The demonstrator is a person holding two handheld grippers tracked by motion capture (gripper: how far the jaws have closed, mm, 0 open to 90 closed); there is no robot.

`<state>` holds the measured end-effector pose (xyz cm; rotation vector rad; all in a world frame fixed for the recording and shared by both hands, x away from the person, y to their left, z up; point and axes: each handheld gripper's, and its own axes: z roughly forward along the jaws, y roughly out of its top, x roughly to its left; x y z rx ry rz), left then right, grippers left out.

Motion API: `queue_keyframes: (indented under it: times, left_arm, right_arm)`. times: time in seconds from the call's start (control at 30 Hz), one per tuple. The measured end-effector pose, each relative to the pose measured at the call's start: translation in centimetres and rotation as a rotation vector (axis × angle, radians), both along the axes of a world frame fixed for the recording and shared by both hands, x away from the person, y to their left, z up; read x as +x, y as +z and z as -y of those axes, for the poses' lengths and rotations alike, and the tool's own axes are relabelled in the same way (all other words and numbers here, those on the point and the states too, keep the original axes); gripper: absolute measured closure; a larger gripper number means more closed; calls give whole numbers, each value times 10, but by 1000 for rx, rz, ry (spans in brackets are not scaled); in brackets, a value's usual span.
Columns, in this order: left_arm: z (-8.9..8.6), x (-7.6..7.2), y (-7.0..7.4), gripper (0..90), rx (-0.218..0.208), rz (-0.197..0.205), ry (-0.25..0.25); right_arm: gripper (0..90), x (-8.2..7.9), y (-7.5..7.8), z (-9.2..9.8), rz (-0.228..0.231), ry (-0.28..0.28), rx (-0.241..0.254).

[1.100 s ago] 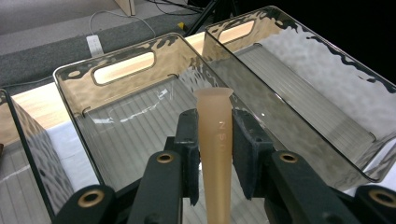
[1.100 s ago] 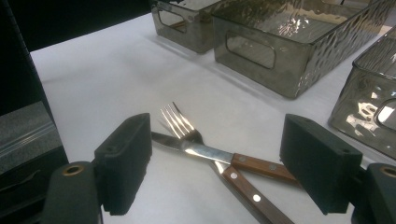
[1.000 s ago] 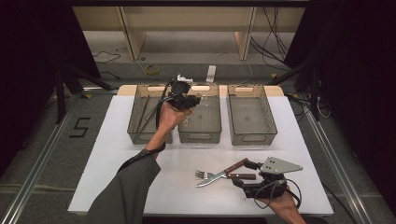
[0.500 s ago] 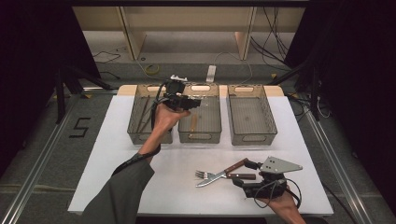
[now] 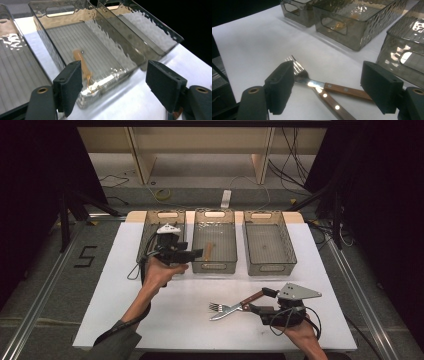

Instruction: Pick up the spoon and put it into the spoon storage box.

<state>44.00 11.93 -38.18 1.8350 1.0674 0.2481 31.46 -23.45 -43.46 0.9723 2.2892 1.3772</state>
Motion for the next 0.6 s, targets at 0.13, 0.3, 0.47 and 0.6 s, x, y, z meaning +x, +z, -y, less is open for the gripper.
queue_keyframes:
  times: [0.13,0.3,0.47,0.6]
  left_arm:
    - [-7,-14,-16,252,34,5,-35]
    - [-15,-27,-28,217,41,4,-48]
    - [-21,-44,-29,212,22,49,-69]
    - [-25,-55,-27,212,30,74,-83]
  right_arm:
    - [291,4,2,0,12,-7,-9]
    - [309,10,3,3,9,-21,-8]
    - [358,18,2,3,3,-25,-16]
    - [414,25,1,4,-2,-25,-18]
